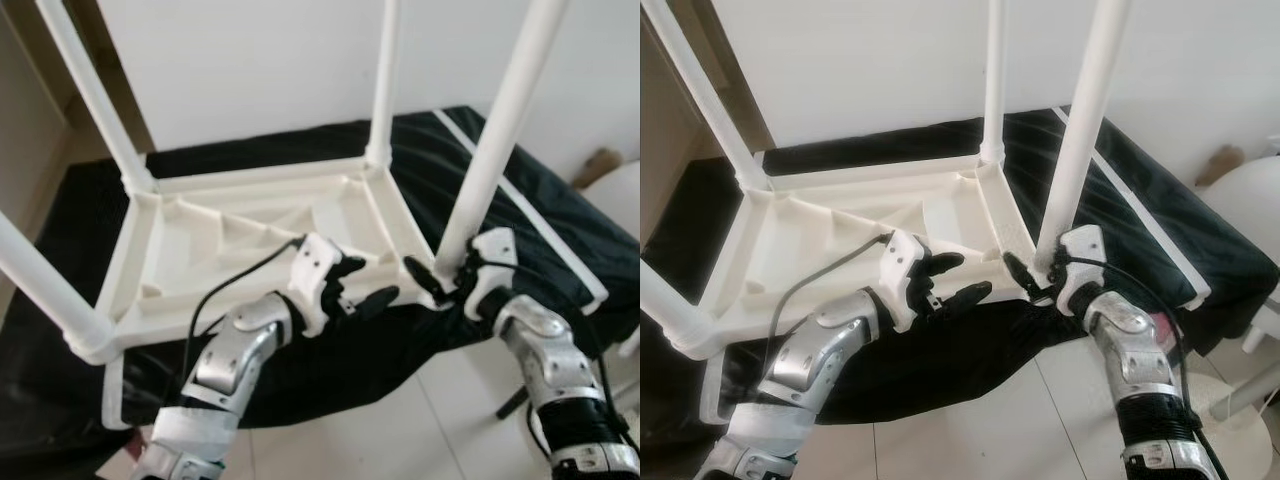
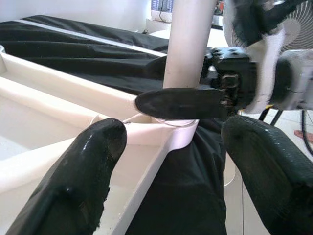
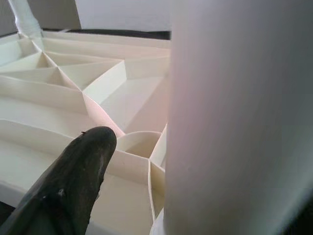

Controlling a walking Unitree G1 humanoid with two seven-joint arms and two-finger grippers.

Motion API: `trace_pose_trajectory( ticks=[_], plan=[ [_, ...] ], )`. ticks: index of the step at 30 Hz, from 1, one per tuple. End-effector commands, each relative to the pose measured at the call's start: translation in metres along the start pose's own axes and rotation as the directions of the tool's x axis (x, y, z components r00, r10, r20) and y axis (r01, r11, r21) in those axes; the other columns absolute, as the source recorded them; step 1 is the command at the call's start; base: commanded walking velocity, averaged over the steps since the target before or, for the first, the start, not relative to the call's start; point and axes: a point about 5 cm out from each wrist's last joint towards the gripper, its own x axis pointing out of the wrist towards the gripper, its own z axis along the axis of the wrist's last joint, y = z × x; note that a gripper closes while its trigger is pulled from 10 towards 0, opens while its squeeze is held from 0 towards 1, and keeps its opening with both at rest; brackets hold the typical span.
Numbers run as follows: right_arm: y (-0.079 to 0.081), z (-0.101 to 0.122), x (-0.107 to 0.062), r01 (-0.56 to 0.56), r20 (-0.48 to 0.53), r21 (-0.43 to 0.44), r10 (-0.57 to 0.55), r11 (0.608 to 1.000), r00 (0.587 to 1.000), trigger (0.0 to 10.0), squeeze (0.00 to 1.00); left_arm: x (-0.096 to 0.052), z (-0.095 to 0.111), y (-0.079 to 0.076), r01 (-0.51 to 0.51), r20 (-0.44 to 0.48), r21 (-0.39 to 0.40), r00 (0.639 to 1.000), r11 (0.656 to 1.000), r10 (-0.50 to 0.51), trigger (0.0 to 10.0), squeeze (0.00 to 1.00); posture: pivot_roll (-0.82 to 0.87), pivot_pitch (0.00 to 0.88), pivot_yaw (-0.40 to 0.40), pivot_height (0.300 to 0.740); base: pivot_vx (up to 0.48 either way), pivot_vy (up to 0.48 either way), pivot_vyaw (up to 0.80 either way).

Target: Building children table

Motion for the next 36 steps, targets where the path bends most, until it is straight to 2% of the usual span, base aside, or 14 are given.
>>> trace_pose_trajectory(
  ticks=[1,4,5,11,17,18,25,28,32,34,36],
  plan=[
    [0.008,-0.004,0.007,-0.065,-0.015,-0.021,0.064,0.998,0.998,2.6,0.0,0.002,0.001,-0.001,0.008,-0.001,0.018,1.0,1.0,-0.008,10.0,0.0,-0.08,0.0,0.041,0.74,0.0,0.0,0.0],
    [0.009,-0.004,0.008,-0.078,-0.015,-0.022,0.078,0.997,0.997,2.6,0.0,0.002,0.001,-0.002,0.009,0.0,0.018,1.0,1.0,-0.009,10.0,0.0,-0.08,0.0,0.04,0.74,0.0,0.0,0.0],
    [0.01,-0.004,0.007,-0.085,-0.016,-0.019,0.084,0.996,0.996,0.0,0.0,0.002,0.001,-0.002,0.007,0.0,0.017,1.0,1.0,-0.007,10.0,0.0,-0.07,0.0,0.038,0.74,0.0,0.0,0.0],
    [0.006,-0.01,-0.002,-0.082,-0.028,-0.015,0.081,0.997,0.996,0.0,0.0,-0.001,-0.002,-0.005,-0.003,0.0,-0.001,1.0,1.0,0.003,10.0,0.0,-0.07,0.0,0.031,0.74,0.0,0.0,0.0],
    [0.006,-0.013,-0.004,-0.058,-0.028,-0.007,0.057,0.998,0.998,0.0,0.0,-0.001,-0.002,-0.007,-0.002,0.001,-0.006,1.0,1.0,0.002,10.0,0.0,-0.08,0.0,0.033,0.74,0.0,0.0,0.0],
    [0.006,-0.014,-0.005,-0.038,-0.028,0.005,0.038,0.999,0.999,10.0,0.0,-0.001,-0.002,-0.007,-0.002,0.002,-0.008,1.0,1.0,0.002,10.0,0.0,-0.08,0.0,0.036,0.74,0.0,0.0,0.0],
    [0.004,-0.016,-0.007,0.102,-0.02,0.078,-0.101,0.992,0.995,10.0,0.0,0.0,-0.001,-0.007,0.001,0.003,-0.01,1.0,1.0,-0.001,10.0,0.0,-0.08,0.0,0.037,0.74,0.0,0.0,0.0],
    [0.004,-0.019,-0.005,0.244,-0.045,0.095,-0.241,0.965,0.97,10.0,0.0,-0.001,-0.001,-0.008,0.0,0.003,-0.014,1.0,1.0,0.0,10.0,0.0,-0.08,0.0,0.039,0.74,0.0,0.0,0.0],
    [0.006,-0.019,-0.004,0.308,-0.05,0.107,-0.304,0.945,0.951,10.0,0.0,-0.001,-0.001,-0.008,0.0,0.003,-0.017,1.0,1.0,0.0,10.0,0.0,-0.08,0.0,0.039,0.74,0.0,0.0,0.0],
    [0.006,-0.019,-0.003,0.379,-0.06,0.119,-0.374,0.918,0.925,10.0,0.0,-0.001,-0.001,-0.008,-0.001,0.003,-0.02,1.0,1.0,0.001,10.0,0.0,-0.08,0.0,0.04,0.74,0.0,0.0,0.0],
    [0.007,-0.019,-0.001,0.486,-0.096,0.14,-0.477,0.863,0.874,10.0,0.0,0.0,-0.001,-0.008,-0.001,0.005,-0.022,1.0,1.0,0.001,10.0,0.0,-0.08,0.0,0.038,0.74,0.0,0.0,0.0]
  ],
)
